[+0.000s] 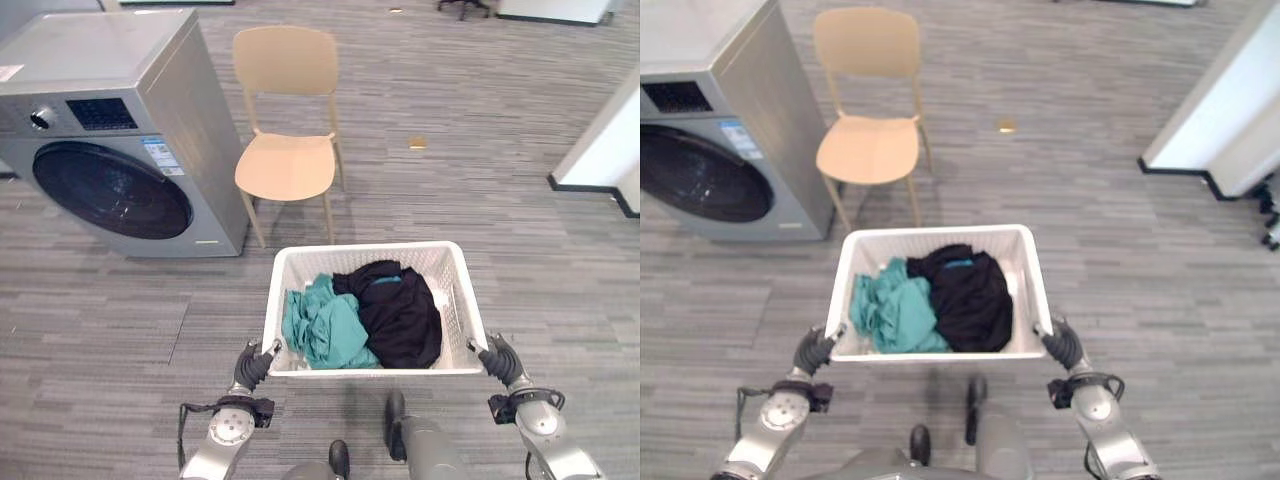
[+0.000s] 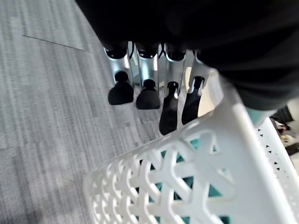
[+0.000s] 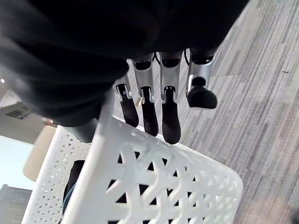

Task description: Grab the laundry basket,head to the washer,open it,put in the laundry and shut it.

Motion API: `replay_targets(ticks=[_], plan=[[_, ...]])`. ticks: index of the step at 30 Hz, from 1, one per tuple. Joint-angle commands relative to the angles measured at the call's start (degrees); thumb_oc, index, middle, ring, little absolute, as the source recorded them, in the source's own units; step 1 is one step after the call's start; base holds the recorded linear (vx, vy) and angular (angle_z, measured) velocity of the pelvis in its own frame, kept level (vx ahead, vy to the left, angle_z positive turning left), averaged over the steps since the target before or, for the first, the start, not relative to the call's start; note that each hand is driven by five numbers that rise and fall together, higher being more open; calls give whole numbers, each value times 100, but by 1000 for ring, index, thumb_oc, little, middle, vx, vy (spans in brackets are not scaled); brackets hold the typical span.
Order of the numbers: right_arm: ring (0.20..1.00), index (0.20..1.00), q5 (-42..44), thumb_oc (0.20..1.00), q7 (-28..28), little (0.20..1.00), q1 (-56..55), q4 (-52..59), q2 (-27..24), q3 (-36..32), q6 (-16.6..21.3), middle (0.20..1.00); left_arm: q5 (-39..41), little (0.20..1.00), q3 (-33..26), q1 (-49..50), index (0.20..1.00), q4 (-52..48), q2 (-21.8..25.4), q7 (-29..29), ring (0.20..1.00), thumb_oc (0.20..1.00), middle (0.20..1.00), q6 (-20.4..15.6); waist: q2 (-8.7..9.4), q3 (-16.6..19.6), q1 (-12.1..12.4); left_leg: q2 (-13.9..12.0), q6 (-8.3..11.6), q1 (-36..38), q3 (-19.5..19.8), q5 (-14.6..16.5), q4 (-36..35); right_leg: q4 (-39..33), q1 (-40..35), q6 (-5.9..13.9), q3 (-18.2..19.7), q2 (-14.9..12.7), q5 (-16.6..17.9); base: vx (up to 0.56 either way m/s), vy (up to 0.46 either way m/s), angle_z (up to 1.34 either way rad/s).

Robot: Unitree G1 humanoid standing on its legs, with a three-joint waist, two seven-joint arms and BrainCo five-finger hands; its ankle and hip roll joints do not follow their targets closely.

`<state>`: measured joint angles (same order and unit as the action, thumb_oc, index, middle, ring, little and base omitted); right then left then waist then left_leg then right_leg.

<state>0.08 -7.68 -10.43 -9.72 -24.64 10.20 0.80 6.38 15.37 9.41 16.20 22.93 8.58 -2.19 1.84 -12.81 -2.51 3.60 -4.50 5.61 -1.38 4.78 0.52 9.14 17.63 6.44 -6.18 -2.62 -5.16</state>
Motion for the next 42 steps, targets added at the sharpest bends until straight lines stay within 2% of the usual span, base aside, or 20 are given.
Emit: replay_targets(ticks=[1, 3, 4, 5, 7, 9, 11, 12, 13, 14, 20, 23, 26, 29, 30, 33, 37, 39, 40, 42], plan=[[200, 200, 522, 200, 343, 200, 134, 492, 91, -97, 708, 200, 318, 200, -195, -105, 200, -741, -193, -125, 200, 200, 200, -638, 118, 307, -29, -272, 559, 15, -501, 360, 830, -434, -1049, 38, -166, -78, 525, 272, -146, 86], [200, 200, 576, 200, 285, 200, 160, 475, 20, -172, 743, 200, 384, 200, -158, -154, 200, -720, -229, -171, 200, 200, 200, -622, 135, 284, -27, -428, 778, -424, -535, 128, 1872, -521, -1291, -108, -340, -138, 498, 209, -148, 113], [200, 200, 603, 200, 267, 200, 141, 496, -29, -219, 734, 200, 408, 200, -170, -132, 200, -733, -240, -202, 200, 200, 200, -614, 147, 263, -7, -639, 796, -668, -738, -32, 2242, -624, -1517, -209, -457, -137, 379, 160, -111, 81], [200, 200, 604, 200, 267, 200, 139, 497, -29, -220, 734, 200, 409, 200, -170, -129, 200, -737, -239, -203, 200, 200, 200, -612, 143, 262, -12, -646, 799, -678, -730, -22, 2264, -631, -1523, -212, -464, -131, 381, 169, -76, 71], [200, 200, 607, 200, 224, 200, 39, 518, -58, -278, 722, 200, 427, 200, -150, -134, 200, -720, -257, -202, 200, 200, 200, -598, 168, 260, 3, -831, 699, -848, -1062, 16, 1956, -741, -1734, -226, -626, -170, 262, 165, -17, 50], [200, 200, 604, 200, 225, 200, 22, 521, -68, -305, 698, 200, 427, 200, -145, -137, 200, -719, -247, -218, 200, 200, 200, -596, 169, 267, 8, -837, 679, -853, -1103, 33, 1797, -762, -1786, -222, -658, -178, 236, 166, 22, 25], [200, 200, 570, 200, 196, 200, -39, 515, -98, -375, 673, 200, 378, 200, -118, -135, 200, -729, -219, -239, 200, 200, 200, -570, 148, 294, 32, -892, 727, -1226, -1257, -259, 1097, -847, -2049, -186, -765, -169, 22, 381, 87, 19], [200, 200, 548, 200, 158, 200, -32, 509, -85, -383, 652, 200, 363, 200, -139, -118, 200, -736, -224, -220, 200, 200, 200, -545, 85, 304, 76, -1011, 877, -1440, -1246, -573, 718, -841, -2241, -178, -720, -102, -194, 279, 80, 31], [200, 200, 547, 200, 157, 200, -33, 512, -87, -385, 651, 200, 361, 200, -138, -117, 200, -743, -226, -220, 200, 200, 200, -542, 82, 290, 79, -1017, 845, -1454, -1308, -715, 653, -831, -2194, -204, -768, -102, -131, 405, 141, 23], [200, 200, 515, 200, 137, 200, -34, 527, -68, -377, 651, 200, 367, 200, -161, -82, 200, -744, -240, -192, 200, 200, 200, -521, 27, 299, 137, -1093, 903, -1515, -1220, -966, 259, -794, -2356, -189, -724, -59, -265, 165, 78, 1], [200, 200, 476, 200, 137, 200, 30, 504, -47, -341, 650, 200, 446, 200, -158, -116, 200, -779, -226, -110, 200, 200, 200, -520, -25, 370, 273, -1187, 982, -1732, -883, -1194, 101, -469, -2694, -92, -503, -201, -581, 376, 212, -16], [200, 200, 428, 200, 153, 200, 38, 481, 19, -308, 645, 200, 413, 200, -111, -228, 200, -697, -182, -106, 200, 200, 200, -514, 25, 451, 301, -1020, 845, -1738, -840, -978, 442, -69, -2804, 94, -381, -539, -583, 283, 224, -31], [200, 200, 378, 200, 218, 200, 135, 528, 74, -235, 637, 200, 388, 200, -92, -312, 200, -719, -34, -110, 200, 200, 200, -498, 102, 403, 256, -774, 551, -1496, -921, -664, 545, 1220, -2159, 198, -88, -883, 206, 238, 287, -34], [200, 200, 355, 200, 217, 200, 262, 536, 159, -109, 683, 200, 385, 200, -131, -406, 200, -679, 56, -57, 200, 200, 200, -518, 3, 260, 200, -737, 364, -1191, -1056, -398, 510, 2024, -1429, 141, -90, -975, 517, 178, 210, -7], [200, 200, 372, 200, 247, 200, 299, 502, 162, -55, 662, 200, 440, 200, -145, -407, 200, -668, 40, -54, 200, 200, 200, -540, -23, 160, 113, -653, 339, -915, -1061, -287, 399, 1906, -1047, 48, -210, -768, 284, 207, 144, 4], [200, 200, 422, 200, 259, 200, 342, 452, 148, -47, 644, 200, 469, 200, -168, -389, 200, -690, 53, -78, 200, 200, 200, -557, -13, 69, 27, -574, 348, -671, -1052, -191, 284, 1377, -767, 36, -430, -498, 162, 236, 60, 6], [200, 200, 479, 200, 248, 200, 384, 320, 134, -88, 649, 200, 450, 200, -217, -407, 200, -667, 20, -92, 200, 200, 200, -583, 86, -19, -80, -415, 428, -333, -1025, -2, 144, 179, -510, 136, -1116, -354, 437, 245, -34, 3], [200, 200, 525, 200, 261, 200, 260, 348, 109, -163, 681, 200, 375, 200, -203, -405, 200, -646, 3, -164, 200, 200, 200, -632, 155, 52, -161, -345, 503, -261, -875, 185, 300, -360, -752, 94, -907, -227, 420, 331, -143, 50], [200, 200, 574, 200, 261, 200, 133, 344, 54, -244, 717, 200, 333, 200, -164, -356, 200, -633, -92, -213, 200, 200, 200, -640, 193, 84, -181, -376, 611, -330, -933, 436, 921, -470, -1031, -56, -733, -183, 455, 243, -128, 96], [200, 200, 576, 200, 239, 200, 131, 343, 3, -267, 741, 200, 342, 200, -153, -343, 200, -647, -125, -231, 200, 200, 200, -642, 196, 93, -183, -483, 720, -429, -1020, 462, 1321, -558, -1173, -112, -817, -203, 481, 165, -115, 78]])
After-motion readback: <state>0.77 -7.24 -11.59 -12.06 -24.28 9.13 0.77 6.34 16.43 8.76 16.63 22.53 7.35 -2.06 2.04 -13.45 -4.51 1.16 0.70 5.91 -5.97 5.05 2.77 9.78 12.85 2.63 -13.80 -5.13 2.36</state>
